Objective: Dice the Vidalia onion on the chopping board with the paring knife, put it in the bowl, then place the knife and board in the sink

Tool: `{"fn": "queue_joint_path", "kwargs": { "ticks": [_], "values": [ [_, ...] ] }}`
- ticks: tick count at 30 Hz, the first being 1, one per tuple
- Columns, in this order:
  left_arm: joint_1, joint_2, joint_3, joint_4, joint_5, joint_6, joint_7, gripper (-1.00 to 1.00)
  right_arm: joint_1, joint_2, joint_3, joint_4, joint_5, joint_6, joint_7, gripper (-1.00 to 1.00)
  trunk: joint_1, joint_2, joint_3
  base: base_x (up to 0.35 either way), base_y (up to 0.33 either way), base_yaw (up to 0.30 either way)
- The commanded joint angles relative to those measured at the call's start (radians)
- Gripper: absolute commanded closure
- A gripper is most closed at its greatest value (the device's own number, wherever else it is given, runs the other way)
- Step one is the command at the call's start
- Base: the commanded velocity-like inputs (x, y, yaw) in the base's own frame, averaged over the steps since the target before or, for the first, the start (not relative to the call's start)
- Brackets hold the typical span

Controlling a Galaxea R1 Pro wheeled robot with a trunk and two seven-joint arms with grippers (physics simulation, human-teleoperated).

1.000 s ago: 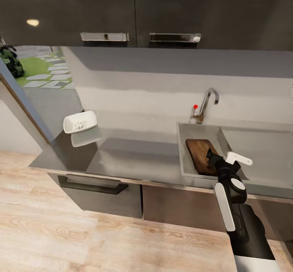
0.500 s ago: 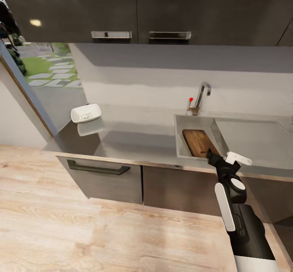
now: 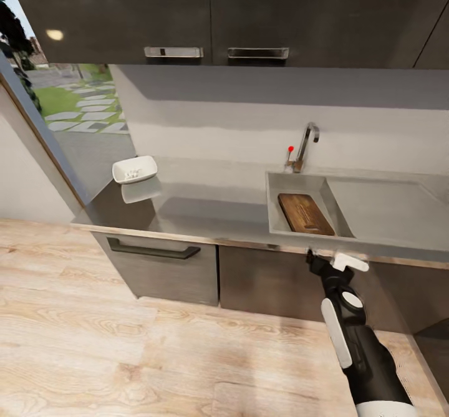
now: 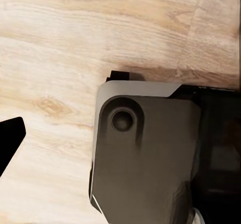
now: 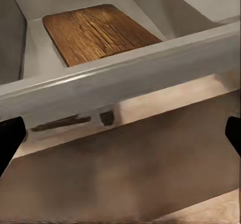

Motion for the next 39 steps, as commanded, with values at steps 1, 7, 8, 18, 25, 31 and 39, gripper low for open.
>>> {"fn": "queue_joint_path", "kwargs": {
  "ticks": [1, 7, 8, 18, 25, 31, 39],
  "values": [
    [0.000, 0.004, -0.008, -0.013, 0.009, 0.000, 0.007, -1.00, 0.000, 0.000, 0.000, 0.035, -0.002, -0.029, -0.003, -1.00, 0.000, -0.002, -0.002, 0.000, 0.000, 0.000],
    [0.000, 0.009, -0.006, -0.060, 0.009, -0.001, 0.009, -1.00, 0.000, -0.001, -0.002, 0.216, 0.062, -0.160, 0.026, -1.00, 0.000, -0.002, -0.002, 0.000, 0.000, 0.000],
    [0.000, 0.009, -0.006, -0.062, 0.009, -0.001, 0.009, -1.00, 0.000, -0.001, -0.003, 0.257, 0.067, -0.184, 0.039, -1.00, 0.000, -0.002, -0.002, 0.000, 0.000, 0.000],
    [0.000, 0.013, -0.007, -0.065, 0.009, -0.002, 0.008, -1.00, 0.000, -0.017, -0.003, 0.864, 0.120, -0.670, 0.078, -1.00, 0.000, -0.002, -0.002, 0.000, 0.000, 0.000],
    [0.000, 0.031, -0.007, -0.059, 0.009, -0.001, 0.008, -1.00, 0.000, -0.020, 0.000, 1.285, 0.131, -0.947, 0.081, -1.00, 0.000, -0.002, -0.002, 0.000, 0.000, 0.000],
    [0.000, 0.035, -0.007, -0.044, 0.009, -0.001, 0.008, -1.00, 0.058, -0.023, 0.001, 1.327, 0.130, -0.990, 0.083, -1.00, 0.000, -0.002, 0.002, 0.000, 0.000, 0.000],
    [0.000, 0.037, -0.006, -0.043, 0.013, -0.001, 0.006, -1.00, 0.105, -0.025, 0.000, 1.331, 0.128, -0.992, 0.133, -1.00, 0.000, -0.002, 0.014, 0.000, 0.000, 0.000]
  ]
}}
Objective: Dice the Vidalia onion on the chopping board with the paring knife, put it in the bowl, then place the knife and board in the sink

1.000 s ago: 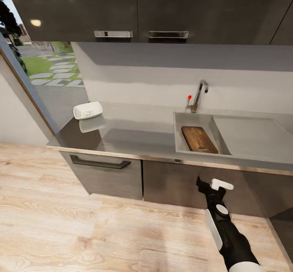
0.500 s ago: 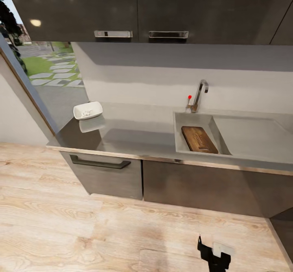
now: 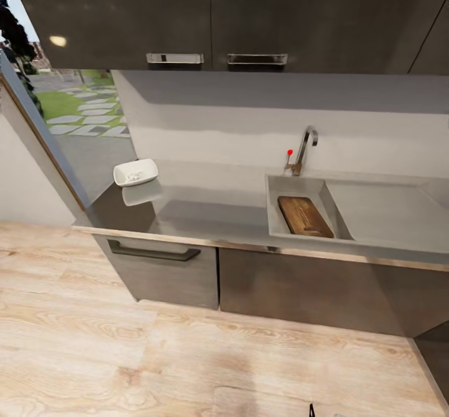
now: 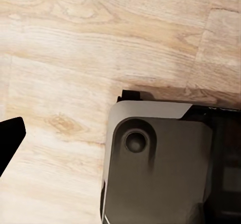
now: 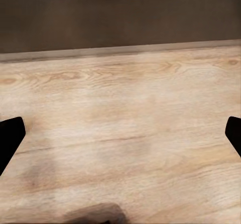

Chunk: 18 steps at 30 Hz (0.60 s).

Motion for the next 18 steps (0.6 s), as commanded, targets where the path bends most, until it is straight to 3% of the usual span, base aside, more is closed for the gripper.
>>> {"fn": "queue_joint_path", "kwargs": {
  "ticks": [1, 8, 18],
  "values": [
    [0.000, 0.001, -0.008, -0.001, 0.010, 0.001, 0.006, -1.00, 0.001, -0.001, -0.007, 0.001, -0.001, -0.004, 0.012, -1.00, 0.001, -0.002, 0.000, 0.000, 0.000, 0.000],
    [0.000, 0.001, -0.005, -0.001, 0.011, 0.000, 0.006, -1.00, 0.004, -0.039, -0.009, 0.001, -0.005, -0.004, 0.024, -1.00, 0.001, -0.002, 0.011, 0.000, 0.000, 0.000],
    [0.000, 0.000, -0.005, 0.003, 0.012, 0.000, 0.006, -1.00, 0.004, -0.041, -0.008, 0.000, -0.005, -0.003, 0.025, -1.00, 0.001, -0.002, 0.027, 0.000, 0.000, 0.000]
  ]
}}
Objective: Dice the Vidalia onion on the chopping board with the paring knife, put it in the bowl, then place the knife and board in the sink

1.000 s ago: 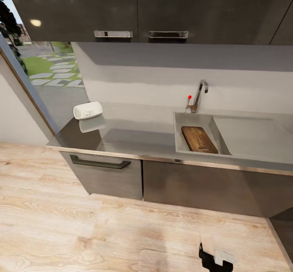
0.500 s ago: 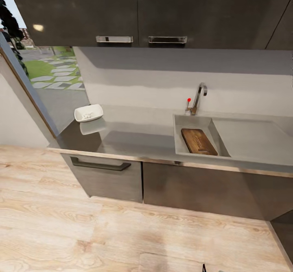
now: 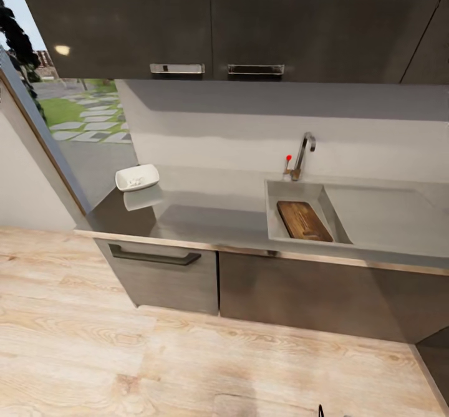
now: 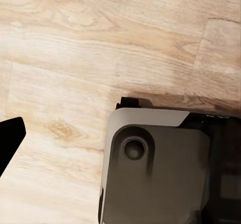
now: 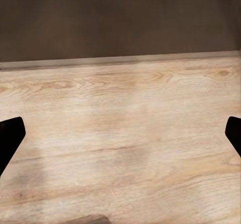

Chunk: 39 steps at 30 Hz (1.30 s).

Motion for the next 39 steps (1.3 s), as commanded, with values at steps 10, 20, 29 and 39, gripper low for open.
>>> {"fn": "queue_joint_path", "kwargs": {
  "ticks": [10, 20, 29, 39],
  "values": [
    [0.000, 0.001, -0.008, 0.009, 0.009, 0.000, 0.006, -1.00, -0.001, 0.001, -0.007, 0.001, -0.001, -0.003, 0.004, -1.00, 0.001, -0.002, 0.014, 0.000, 0.000, 0.000],
    [0.000, 0.001, -0.008, 0.010, 0.008, 0.000, 0.006, -1.00, -0.001, 0.002, -0.007, 0.001, -0.001, -0.003, 0.005, -1.00, 0.001, -0.002, 0.030, 0.000, 0.000, 0.000],
    [0.000, 0.001, -0.008, 0.010, 0.008, 0.000, 0.006, -1.00, -0.001, 0.003, -0.007, 0.001, -0.001, -0.003, 0.005, -1.00, 0.001, -0.002, 0.045, 0.000, 0.000, 0.000],
    [0.000, 0.001, -0.008, 0.010, 0.008, 0.001, 0.006, -1.00, -0.001, 0.004, -0.007, 0.001, -0.001, -0.003, 0.005, -1.00, 0.001, -0.002, 0.061, 0.000, 0.000, 0.000]
  ]
}}
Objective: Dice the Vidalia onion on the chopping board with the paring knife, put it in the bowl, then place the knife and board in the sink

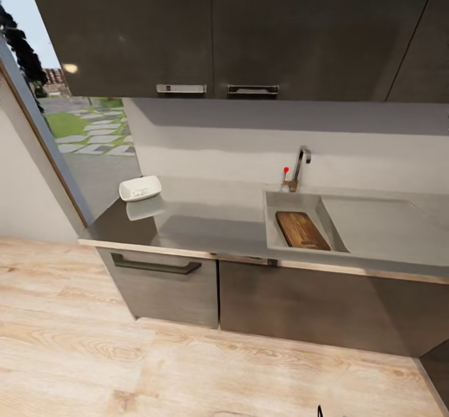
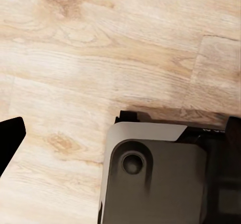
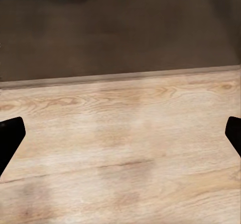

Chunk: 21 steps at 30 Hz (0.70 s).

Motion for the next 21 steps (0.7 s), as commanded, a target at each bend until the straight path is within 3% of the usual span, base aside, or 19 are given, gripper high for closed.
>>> {"fn": "queue_joint_path", "kwargs": {
  "ticks": [1, 21],
  "values": [
    [0.000, 0.001, -0.008, -0.001, 0.009, 0.001, 0.006, -1.00, -0.001, 0.000, -0.007, 0.001, 0.000, -0.004, 0.004, -1.00, 0.001, -0.002, 0.000, 0.000, 0.000, 0.000],
    [0.000, 0.001, -0.008, -0.001, 0.009, 0.001, 0.006, -1.00, -0.001, 0.000, -0.007, 0.001, 0.000, -0.004, 0.004, -1.00, 0.001, -0.002, 0.032, 0.000, 0.000, -0.008]
  ]
}}
